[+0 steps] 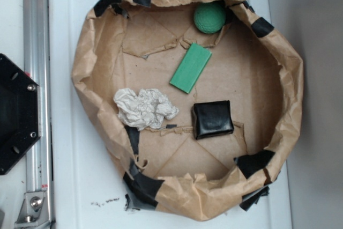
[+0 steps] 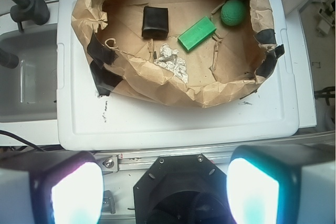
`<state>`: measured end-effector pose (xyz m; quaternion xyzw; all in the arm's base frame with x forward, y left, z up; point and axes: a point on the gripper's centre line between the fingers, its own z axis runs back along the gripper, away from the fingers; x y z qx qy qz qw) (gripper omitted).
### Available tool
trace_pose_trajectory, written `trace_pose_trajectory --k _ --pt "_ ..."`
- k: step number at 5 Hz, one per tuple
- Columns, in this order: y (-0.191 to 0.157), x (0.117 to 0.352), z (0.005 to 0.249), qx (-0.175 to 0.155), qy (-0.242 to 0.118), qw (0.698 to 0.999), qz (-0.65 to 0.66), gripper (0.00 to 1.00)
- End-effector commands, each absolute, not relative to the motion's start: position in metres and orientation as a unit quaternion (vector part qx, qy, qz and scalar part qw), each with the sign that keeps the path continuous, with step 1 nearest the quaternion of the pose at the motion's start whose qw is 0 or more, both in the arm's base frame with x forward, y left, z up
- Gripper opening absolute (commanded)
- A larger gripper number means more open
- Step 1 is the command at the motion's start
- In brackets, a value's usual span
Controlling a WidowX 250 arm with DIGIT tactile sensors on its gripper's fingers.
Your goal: Grab the green block.
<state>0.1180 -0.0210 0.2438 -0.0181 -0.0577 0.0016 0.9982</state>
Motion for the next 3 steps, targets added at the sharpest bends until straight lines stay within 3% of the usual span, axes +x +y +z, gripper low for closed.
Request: trace_pose_trajectory --k 1,2,3 --pt "-0.021 0.118 0.244 -0.018 -0.058 0.998 0.002 1.00" --pt "-0.011 0.162 0.201 0.008 -0.061 0.994 0.091 1.00" --pt "-0.008 0.194 0.174 0.000 -0.095 0.985 0.141 1.00"
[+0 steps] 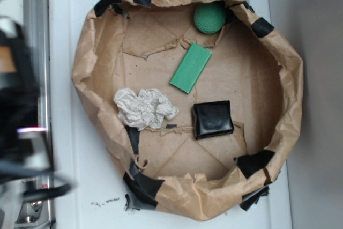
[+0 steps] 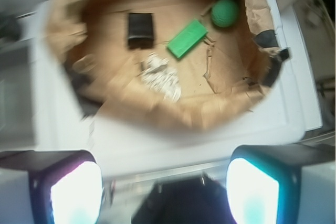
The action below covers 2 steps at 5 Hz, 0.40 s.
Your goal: Grab the green block.
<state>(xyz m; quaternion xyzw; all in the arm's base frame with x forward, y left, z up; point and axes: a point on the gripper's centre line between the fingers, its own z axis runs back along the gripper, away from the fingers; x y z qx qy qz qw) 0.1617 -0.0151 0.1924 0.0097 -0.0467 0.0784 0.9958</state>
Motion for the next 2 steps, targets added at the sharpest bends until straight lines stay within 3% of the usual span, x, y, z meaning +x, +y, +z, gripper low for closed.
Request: trace_pose_trajectory --k 1,2 --pt "0.004 0.218 0.143 -0.018 -0.086 0.970 0.226 1.00" --pt "0.033 0.224 0.113 -0.020 -0.107 0.941 0.321 1.00"
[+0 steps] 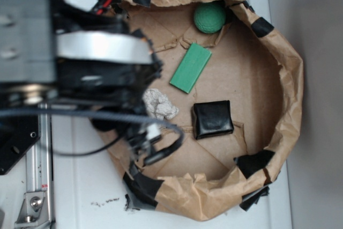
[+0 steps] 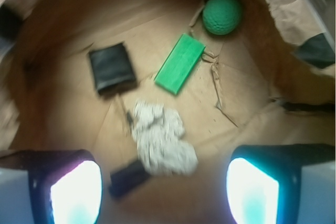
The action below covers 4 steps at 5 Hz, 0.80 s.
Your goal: Grab the green block.
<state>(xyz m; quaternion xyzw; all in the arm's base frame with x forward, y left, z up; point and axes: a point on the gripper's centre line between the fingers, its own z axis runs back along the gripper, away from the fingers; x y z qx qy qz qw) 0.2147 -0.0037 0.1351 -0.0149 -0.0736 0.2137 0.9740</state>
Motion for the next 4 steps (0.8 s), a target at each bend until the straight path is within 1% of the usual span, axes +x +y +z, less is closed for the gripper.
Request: trace_pose_trajectory --k 1,2,3,4 --pt "0.048 0.237 0.086 -0.025 -0.096 0.927 0.363 1.00" --pt "0.056 0.252 0.052 -0.023 -0.073 0.917 0.391 1.00" --pt "0.052 0.269 0.026 -0.051 -0.049 0.917 0.393 1.00" --pt "0.047 0.275 0.005 -0.074 -0.035 0.928 0.364 1.00"
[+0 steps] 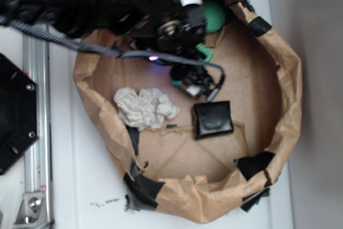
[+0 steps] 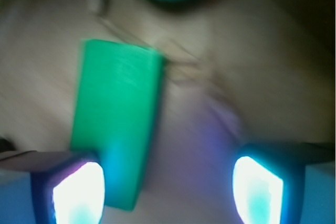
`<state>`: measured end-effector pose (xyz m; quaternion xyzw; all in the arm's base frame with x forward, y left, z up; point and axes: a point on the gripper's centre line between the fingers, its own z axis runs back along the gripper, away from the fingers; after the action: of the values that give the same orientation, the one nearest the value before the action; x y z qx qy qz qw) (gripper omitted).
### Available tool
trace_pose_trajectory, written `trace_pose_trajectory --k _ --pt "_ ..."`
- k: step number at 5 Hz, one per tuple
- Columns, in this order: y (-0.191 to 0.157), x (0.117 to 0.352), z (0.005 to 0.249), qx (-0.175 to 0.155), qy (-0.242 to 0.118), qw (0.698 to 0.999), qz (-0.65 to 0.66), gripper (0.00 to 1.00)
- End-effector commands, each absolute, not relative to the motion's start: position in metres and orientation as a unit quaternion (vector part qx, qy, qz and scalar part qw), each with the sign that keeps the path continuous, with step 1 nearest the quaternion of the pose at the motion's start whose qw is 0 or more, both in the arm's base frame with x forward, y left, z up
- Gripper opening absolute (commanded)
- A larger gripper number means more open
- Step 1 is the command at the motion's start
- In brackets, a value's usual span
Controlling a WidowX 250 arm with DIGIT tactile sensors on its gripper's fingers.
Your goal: Grab the green block.
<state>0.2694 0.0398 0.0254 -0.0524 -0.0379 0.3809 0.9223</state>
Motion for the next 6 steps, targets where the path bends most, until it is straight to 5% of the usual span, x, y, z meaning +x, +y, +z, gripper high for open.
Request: trace_pose_trajectory --k 1,3,6 --pt "0.040 0.294 -0.011 -0.071 -0.023 0.938 0.338 1.00" --pt "0.039 0.301 0.014 -0.062 -0.050 0.930 0.359 1.00" --pt "0.036 0.236 0.048 -0.092 -0.037 0.938 0.333 1.00"
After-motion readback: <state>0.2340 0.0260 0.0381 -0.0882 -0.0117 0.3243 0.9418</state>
